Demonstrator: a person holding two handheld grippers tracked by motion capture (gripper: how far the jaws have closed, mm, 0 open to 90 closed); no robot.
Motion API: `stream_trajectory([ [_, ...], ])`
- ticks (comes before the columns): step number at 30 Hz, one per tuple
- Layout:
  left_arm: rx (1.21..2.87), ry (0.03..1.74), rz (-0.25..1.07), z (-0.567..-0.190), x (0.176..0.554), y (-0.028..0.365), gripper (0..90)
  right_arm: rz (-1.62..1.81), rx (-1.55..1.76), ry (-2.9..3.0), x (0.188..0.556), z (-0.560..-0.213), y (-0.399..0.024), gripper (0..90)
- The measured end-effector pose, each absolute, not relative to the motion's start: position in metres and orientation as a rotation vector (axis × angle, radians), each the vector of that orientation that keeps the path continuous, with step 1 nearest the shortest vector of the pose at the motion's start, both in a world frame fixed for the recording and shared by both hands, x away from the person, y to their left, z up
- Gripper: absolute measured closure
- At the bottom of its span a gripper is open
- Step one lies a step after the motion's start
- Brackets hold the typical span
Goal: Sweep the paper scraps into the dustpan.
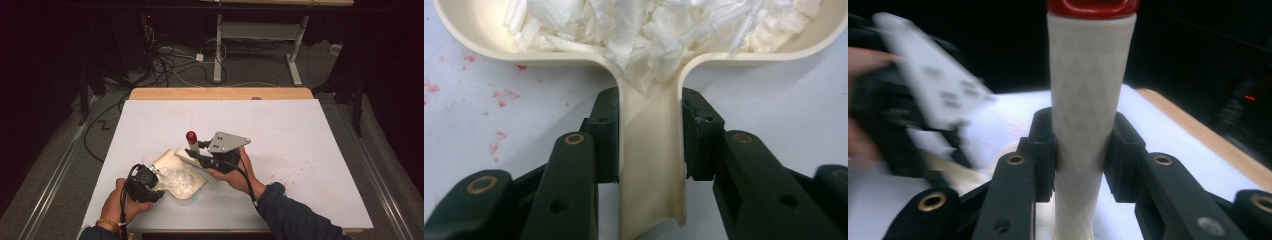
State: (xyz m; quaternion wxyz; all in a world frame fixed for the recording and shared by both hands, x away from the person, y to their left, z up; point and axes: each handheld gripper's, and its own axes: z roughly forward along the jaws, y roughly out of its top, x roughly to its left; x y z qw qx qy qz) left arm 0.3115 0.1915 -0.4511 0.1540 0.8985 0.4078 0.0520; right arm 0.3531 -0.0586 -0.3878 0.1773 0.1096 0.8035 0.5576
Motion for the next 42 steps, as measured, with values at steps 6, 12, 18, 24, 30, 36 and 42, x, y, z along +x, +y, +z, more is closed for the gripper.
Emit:
stream_trajectory([
  [6,2.577,1.17,0.152,-0.451,0.311,0.191,63.2,1.632,0.255,2.252,0.342,-0.374,-0.064,70.3],
  [12,2.571,1.176,0.139,-0.45,0.312,0.192,63.2,1.596,0.328,2.154,0.365,-0.361,-0.076,70.3],
  [18,2.556,1.193,0.126,-0.449,0.314,0.192,63.1,1.429,0.361,2.094,0.398,-0.372,-0.066,70.3],
  [24,2.549,1.209,0.144,-0.451,0.316,0.192,63.1,1.371,0.305,2.104,0.416,-0.393,-0.049,70.3],
  [30,2.54,1.217,0.151,-0.451,0.317,0.194,63.0,1.452,0.204,2.224,0.413,-0.399,-0.043,70.1],
  [36,2.535,1.228,0.156,-0.451,0.317,0.194,63.0,1.55,0.13,2.291,0.389,-0.394,-0.054,70.1],
  [42,2.549,1.228,0.159,-0.45,0.316,0.195,63.0,1.616,0.094,2.339,0.354,-0.39,-0.062,70.2],
])
